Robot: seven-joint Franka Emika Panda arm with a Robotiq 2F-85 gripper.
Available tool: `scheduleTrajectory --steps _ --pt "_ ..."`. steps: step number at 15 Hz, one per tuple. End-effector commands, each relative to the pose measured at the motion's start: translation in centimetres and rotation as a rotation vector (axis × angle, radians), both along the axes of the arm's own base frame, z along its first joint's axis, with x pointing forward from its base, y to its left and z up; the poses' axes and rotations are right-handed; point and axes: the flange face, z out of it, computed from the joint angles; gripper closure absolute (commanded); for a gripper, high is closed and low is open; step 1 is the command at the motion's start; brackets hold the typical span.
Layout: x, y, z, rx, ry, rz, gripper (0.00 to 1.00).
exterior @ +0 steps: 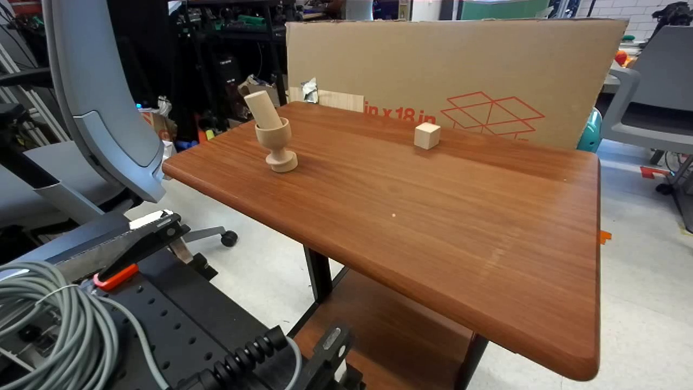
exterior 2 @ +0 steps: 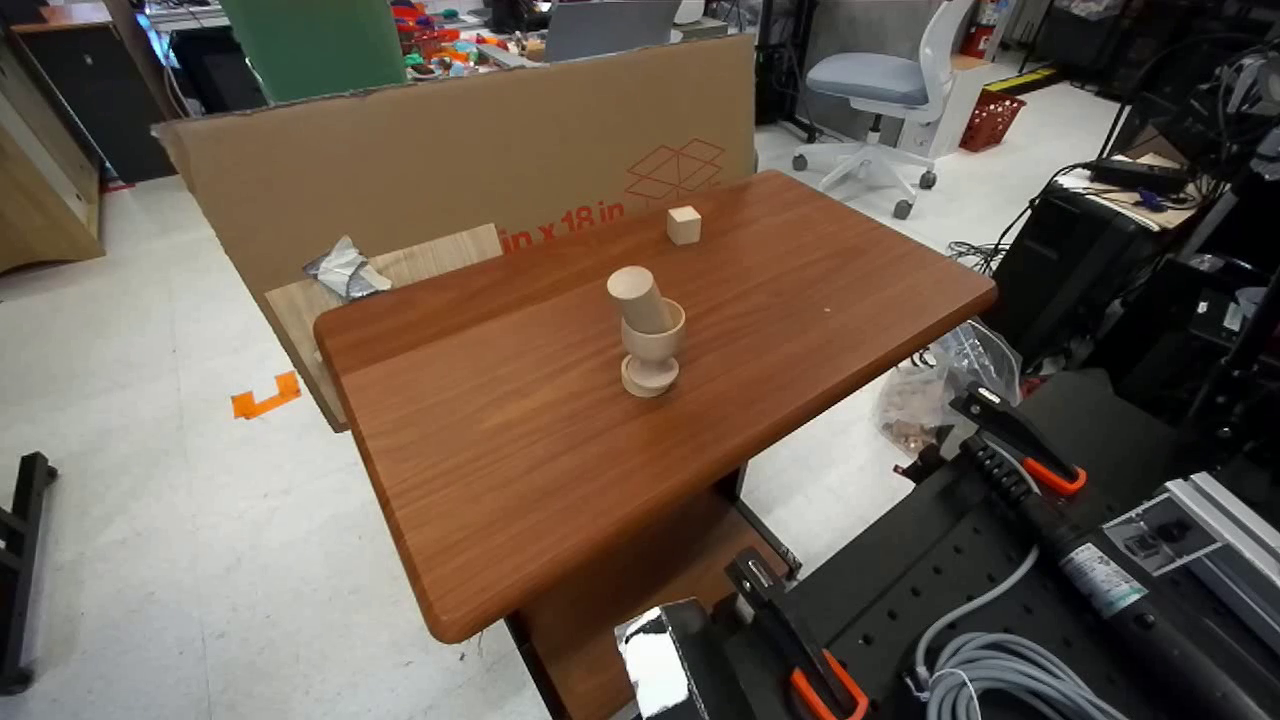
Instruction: Remove the cylindrical block from the cup and put it on the table
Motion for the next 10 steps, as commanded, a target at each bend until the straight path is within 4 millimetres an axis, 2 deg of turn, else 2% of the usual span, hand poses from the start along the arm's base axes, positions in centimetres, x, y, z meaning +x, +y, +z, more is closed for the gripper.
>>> scheduleTrajectory --steps 1,7,10 --pt "0.0 0.0 0.0 0.000 0.001 0.000 0.00" --pt "0.0 0.0 0.0 0.000 0.001 0.000 0.00" --pt "0.8 1.6 -1.1 -0.036 0.004 0.019 0.00"
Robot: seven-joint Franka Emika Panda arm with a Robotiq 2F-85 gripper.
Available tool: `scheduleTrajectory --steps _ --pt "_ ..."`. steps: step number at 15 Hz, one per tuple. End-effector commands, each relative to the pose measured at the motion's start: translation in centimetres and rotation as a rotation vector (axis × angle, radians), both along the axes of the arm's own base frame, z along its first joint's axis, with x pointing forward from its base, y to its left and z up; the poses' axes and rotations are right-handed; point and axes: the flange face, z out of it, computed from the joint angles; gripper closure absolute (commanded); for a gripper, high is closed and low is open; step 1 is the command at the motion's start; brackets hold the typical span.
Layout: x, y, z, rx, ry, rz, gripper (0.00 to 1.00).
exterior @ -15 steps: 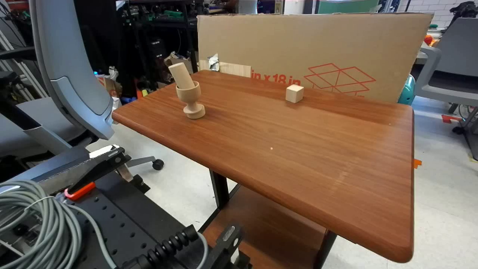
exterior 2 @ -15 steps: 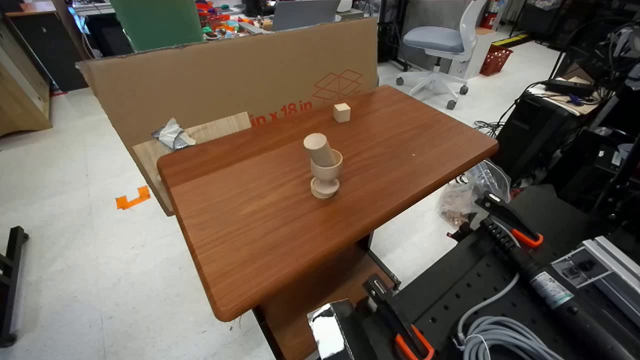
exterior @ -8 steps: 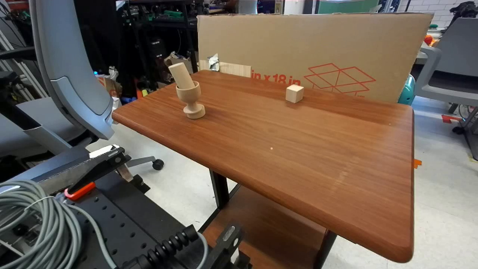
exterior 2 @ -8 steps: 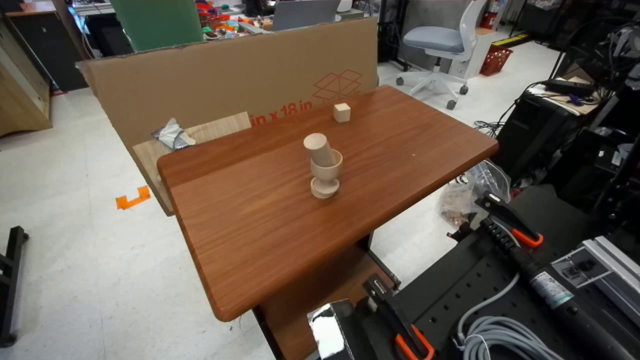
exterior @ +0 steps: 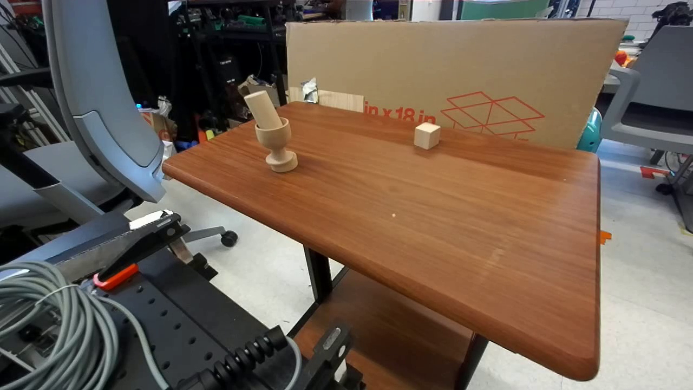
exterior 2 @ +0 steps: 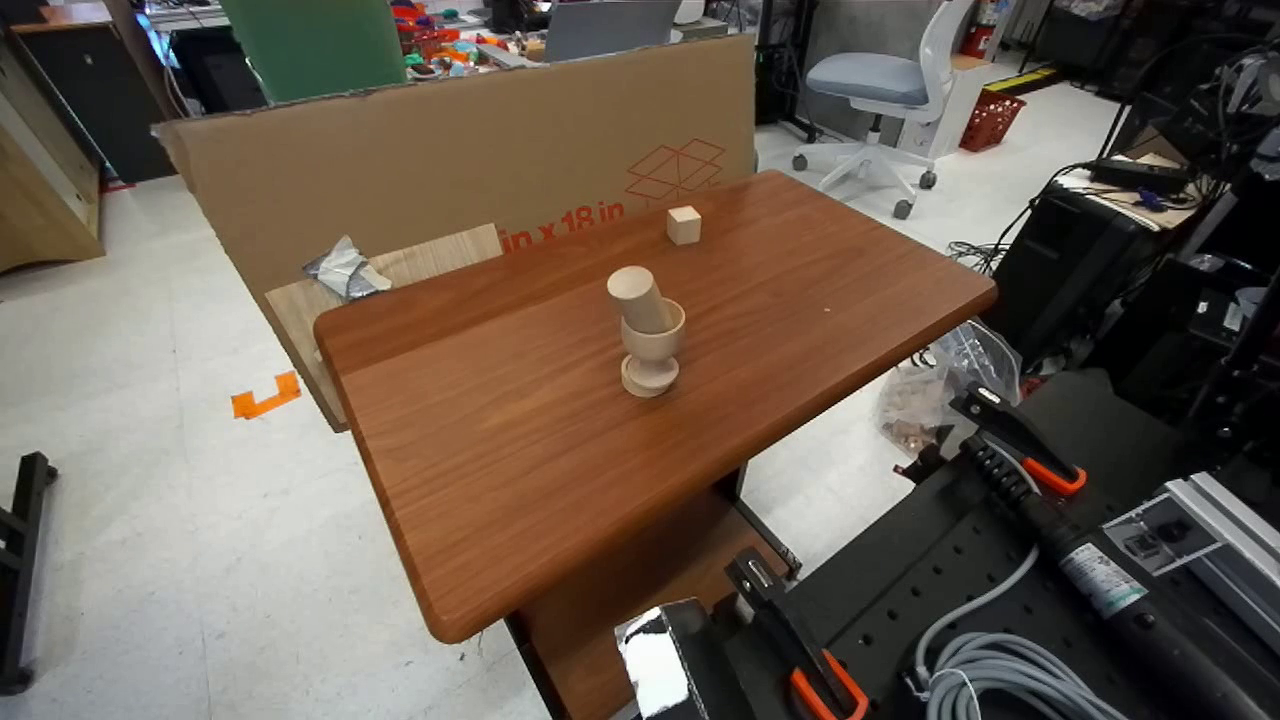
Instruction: Remove the cylindrical block from the cup and put it on the table
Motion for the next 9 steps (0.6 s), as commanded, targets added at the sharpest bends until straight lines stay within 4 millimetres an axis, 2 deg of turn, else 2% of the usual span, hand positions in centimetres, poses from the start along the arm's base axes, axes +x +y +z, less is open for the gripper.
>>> scheduleTrajectory --steps 1,9 --pt "1.1 2.3 -1.5 -0.042 0.016 0.033 0.00" --pt "4.2 11.9 -9.0 -0.028 0.157 0.194 0.00"
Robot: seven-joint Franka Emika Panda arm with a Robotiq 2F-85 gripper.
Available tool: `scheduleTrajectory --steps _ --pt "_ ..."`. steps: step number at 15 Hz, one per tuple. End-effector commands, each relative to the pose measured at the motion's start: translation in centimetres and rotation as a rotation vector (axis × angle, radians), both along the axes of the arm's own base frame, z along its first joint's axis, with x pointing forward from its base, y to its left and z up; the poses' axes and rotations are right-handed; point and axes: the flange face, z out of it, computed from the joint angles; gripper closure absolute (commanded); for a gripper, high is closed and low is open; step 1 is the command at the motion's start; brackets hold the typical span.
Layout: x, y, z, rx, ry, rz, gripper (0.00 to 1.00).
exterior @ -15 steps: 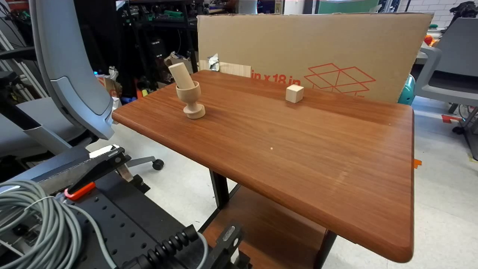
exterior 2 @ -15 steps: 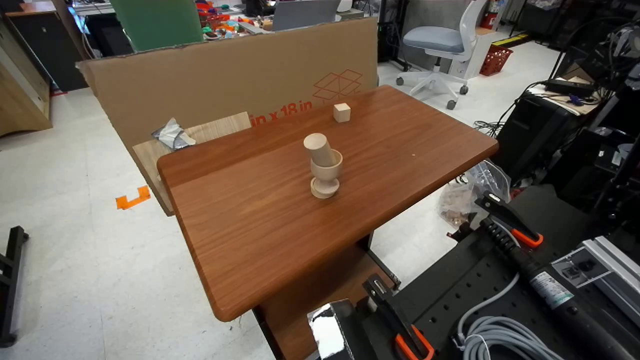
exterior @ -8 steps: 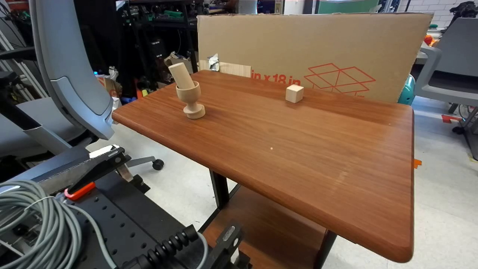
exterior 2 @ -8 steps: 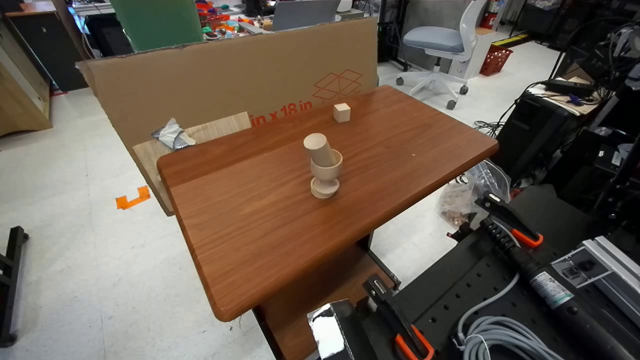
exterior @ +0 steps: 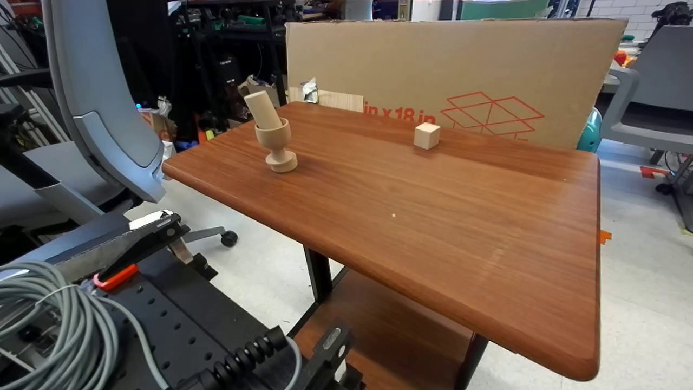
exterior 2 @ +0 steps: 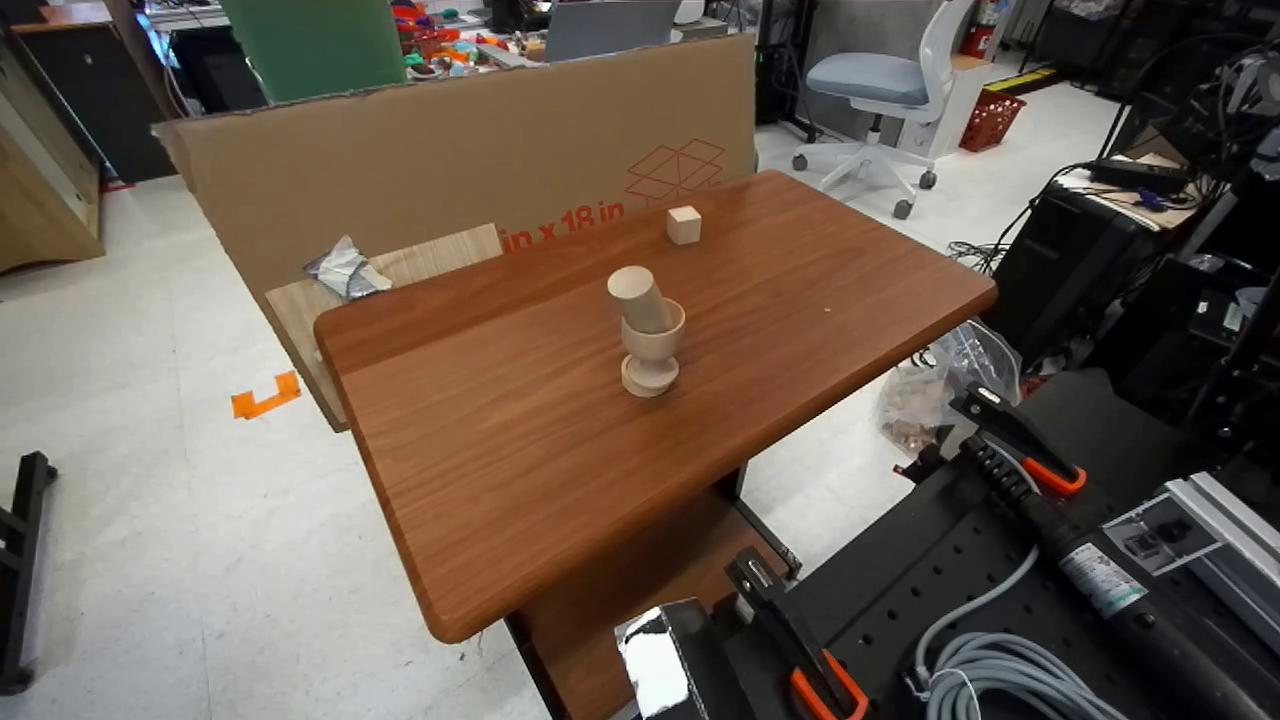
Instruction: Remove the cylindrical block from the cup and put it on the table
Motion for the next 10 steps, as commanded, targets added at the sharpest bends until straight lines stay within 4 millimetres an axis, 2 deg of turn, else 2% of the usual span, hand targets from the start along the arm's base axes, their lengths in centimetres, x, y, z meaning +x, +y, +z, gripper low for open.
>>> scheduleTrajectory --steps 1,6,10 --pt "1.9 3.3 -3.4 0.030 0.047 0.050 0.00" --pt "4.0 6.7 -9.0 0.086 0.122 0.089 0.00" --pt "4.1 8.0 -13.0 0.072 0.169 0.119 0.00"
